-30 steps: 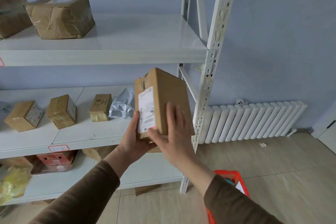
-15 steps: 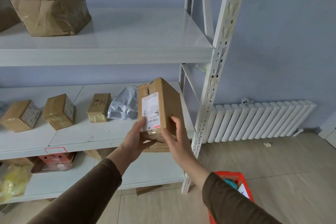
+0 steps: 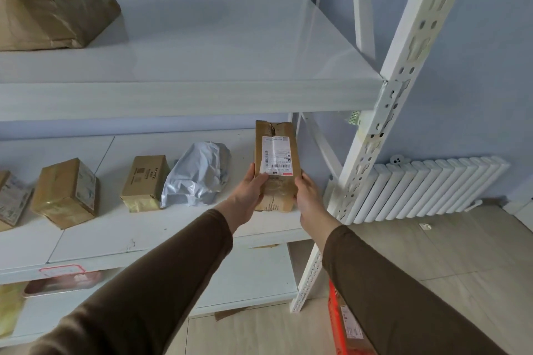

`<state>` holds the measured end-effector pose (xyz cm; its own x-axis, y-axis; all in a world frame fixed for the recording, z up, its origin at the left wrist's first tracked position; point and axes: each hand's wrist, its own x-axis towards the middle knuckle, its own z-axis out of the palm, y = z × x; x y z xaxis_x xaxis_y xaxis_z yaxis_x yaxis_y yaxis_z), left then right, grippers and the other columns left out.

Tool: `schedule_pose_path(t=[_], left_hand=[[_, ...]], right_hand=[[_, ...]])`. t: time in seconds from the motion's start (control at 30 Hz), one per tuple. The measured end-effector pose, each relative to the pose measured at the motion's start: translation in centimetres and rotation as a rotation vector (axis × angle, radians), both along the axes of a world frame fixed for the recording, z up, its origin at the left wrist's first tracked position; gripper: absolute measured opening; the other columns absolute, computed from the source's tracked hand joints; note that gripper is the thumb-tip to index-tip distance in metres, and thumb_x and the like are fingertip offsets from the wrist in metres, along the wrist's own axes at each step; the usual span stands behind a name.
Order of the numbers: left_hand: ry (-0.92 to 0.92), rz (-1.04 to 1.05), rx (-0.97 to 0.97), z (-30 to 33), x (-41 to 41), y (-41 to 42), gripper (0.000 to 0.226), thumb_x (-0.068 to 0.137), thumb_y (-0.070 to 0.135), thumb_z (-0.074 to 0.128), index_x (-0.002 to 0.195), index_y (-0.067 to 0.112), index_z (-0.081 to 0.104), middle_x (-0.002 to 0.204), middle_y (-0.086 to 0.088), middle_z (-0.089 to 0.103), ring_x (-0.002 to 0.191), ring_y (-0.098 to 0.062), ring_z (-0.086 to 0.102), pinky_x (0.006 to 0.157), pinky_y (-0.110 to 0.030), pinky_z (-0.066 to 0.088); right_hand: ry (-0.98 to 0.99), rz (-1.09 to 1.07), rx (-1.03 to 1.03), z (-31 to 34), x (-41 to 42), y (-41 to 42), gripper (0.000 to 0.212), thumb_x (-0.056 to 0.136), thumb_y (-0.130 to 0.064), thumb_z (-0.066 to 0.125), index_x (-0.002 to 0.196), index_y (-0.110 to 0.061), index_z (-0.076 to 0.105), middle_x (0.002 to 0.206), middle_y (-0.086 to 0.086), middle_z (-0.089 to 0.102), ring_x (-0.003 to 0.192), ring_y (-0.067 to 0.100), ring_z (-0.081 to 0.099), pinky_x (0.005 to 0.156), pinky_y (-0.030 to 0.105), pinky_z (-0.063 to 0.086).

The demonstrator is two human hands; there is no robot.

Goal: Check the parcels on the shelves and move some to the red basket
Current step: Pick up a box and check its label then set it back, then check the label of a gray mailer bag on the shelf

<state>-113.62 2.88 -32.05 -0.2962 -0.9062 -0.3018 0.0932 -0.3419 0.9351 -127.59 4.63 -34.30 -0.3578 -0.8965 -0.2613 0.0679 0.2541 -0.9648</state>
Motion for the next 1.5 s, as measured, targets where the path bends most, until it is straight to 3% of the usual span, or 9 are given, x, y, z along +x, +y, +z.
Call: schedule_pose_path(t=[0.33, 0.47, 0.57, 0.63, 0.8, 0.97, 1.2, 1.33, 1.5], left_hand=[[-0.127, 0.037, 0.043, -1.9, 0.1, -4.7, 0.05, 0.107, 0.038, 0.052, 0.154, 0.03, 0.038, 0.134, -0.001, 0.062, 0.117, -0.022, 0.062, 0.099, -0.042, 0.053], [-0.228, 0.038, 0.068, -1.8, 1.0, -5.0, 0.073, 0.097, 0.056, 0.061, 0.159, 0.029, 0.034, 0.147, -0.004, 0.057, 0.127, -0.027, 0.058, 0.103, -0.043, 0.05], [-0.301, 0.033, -0.002, -1.0, 2.1, -4.2, 0.086, 0.095, 0.058, 0.063, 0.164, 0.023, 0.025, 0.159, -0.005, 0.044, 0.142, -0.031, 0.047, 0.109, -0.04, 0.04], [-0.31, 0.064, -0.081, -0.7, 3.4, -3.8, 0.086, 0.096, 0.054, 0.064, 0.164, 0.022, 0.024, 0.164, -0.006, 0.038, 0.149, -0.03, 0.04, 0.114, -0.042, 0.037], [-0.371, 0.179, -0.31, 0.1, 9.2, -3.8, 0.059, 0.099, 0.033, 0.068, 0.152, 0.017, 0.047, 0.152, -0.006, 0.053, 0.138, -0.023, 0.052, 0.106, -0.029, 0.042], [-0.652, 0.315, -0.354, -1.0, 16.1, -6.5, 0.052, 0.099, 0.025, 0.064, 0.148, 0.02, 0.048, 0.137, -0.007, 0.058, 0.122, -0.025, 0.056, 0.101, -0.041, 0.049], [-0.53, 0.145, -0.021, -4.7, 20.1, -9.3, 0.061, 0.092, 0.031, 0.064, 0.145, 0.029, 0.035, 0.129, -0.012, 0.056, 0.11, -0.034, 0.064, 0.098, -0.053, 0.057], [-0.29, 0.134, 0.183, -4.3, 20.1, -7.8, 0.042, 0.094, 0.022, 0.072, 0.13, 0.008, 0.056, 0.119, -0.016, 0.069, 0.101, -0.031, 0.07, 0.088, -0.04, 0.059], [-0.234, 0.075, 0.092, -3.6, 20.0, -3.6, 0.028, 0.096, 0.017, 0.07, 0.121, 0.006, 0.069, 0.109, -0.011, 0.076, 0.096, -0.025, 0.072, 0.079, -0.03, 0.057]], right_hand=[[0.079, -0.111, 0.065, 0.0, 0.6, -3.5, 0.022, 0.111, -0.036, 0.036, 0.115, -0.027, 0.056, 0.091, -0.009, 0.06, 0.079, 0.008, 0.058, 0.065, 0.026, 0.047], [0.096, -0.176, 0.099, -0.5, 1.4, -3.7, 0.038, 0.107, -0.05, 0.037, 0.118, -0.019, 0.056, 0.094, -0.002, 0.061, 0.085, 0.018, 0.062, 0.08, 0.037, 0.052], [0.052, -0.24, 0.129, -1.1, 2.6, -3.2, 0.096, 0.078, -0.089, 0.046, 0.144, -0.02, 0.045, 0.131, 0.007, 0.061, 0.12, 0.031, 0.059, 0.101, 0.051, 0.051], [-0.05, -0.343, 0.159, -1.7, 4.1, -2.4, 0.109, 0.067, -0.09, 0.059, 0.147, -0.019, 0.038, 0.14, 0.007, 0.053, 0.126, 0.032, 0.053, 0.105, 0.053, 0.048], [-0.127, -0.109, 0.225, -2.4, 10.1, -0.4, 0.057, 0.092, -0.053, 0.068, 0.13, -0.012, 0.056, 0.106, 0.0, 0.058, 0.105, 0.022, 0.053, 0.102, 0.041, 0.043], [-0.111, 0.089, 0.209, -0.6, 15.3, -2.1, 0.018, 0.103, -0.025, 0.057, 0.119, -0.016, 0.059, 0.122, 0.01, 0.057, 0.113, 0.024, 0.052, 0.11, 0.043, 0.04], [-0.294, 0.216, 0.262, -1.2, 19.1, -5.5, 0.063, 0.097, -0.028, 0.063, 0.152, -0.035, 0.034, 0.145, 0.002, 0.051, 0.129, 0.028, 0.052, 0.103, 0.043, 0.047], [-0.35, 0.115, 0.273, -1.6, 19.0, -5.1, 0.063, 0.093, -0.034, 0.073, 0.145, -0.028, 0.039, 0.139, 0.007, 0.055, 0.123, 0.032, 0.057, 0.089, 0.043, 0.055], [-0.303, 0.17, 0.211, -1.2, 17.7, -2.2, 0.044, 0.094, -0.039, 0.071, 0.133, -0.026, 0.054, 0.116, 0.001, 0.068, 0.1, 0.021, 0.066, 0.075, 0.034, 0.059]])
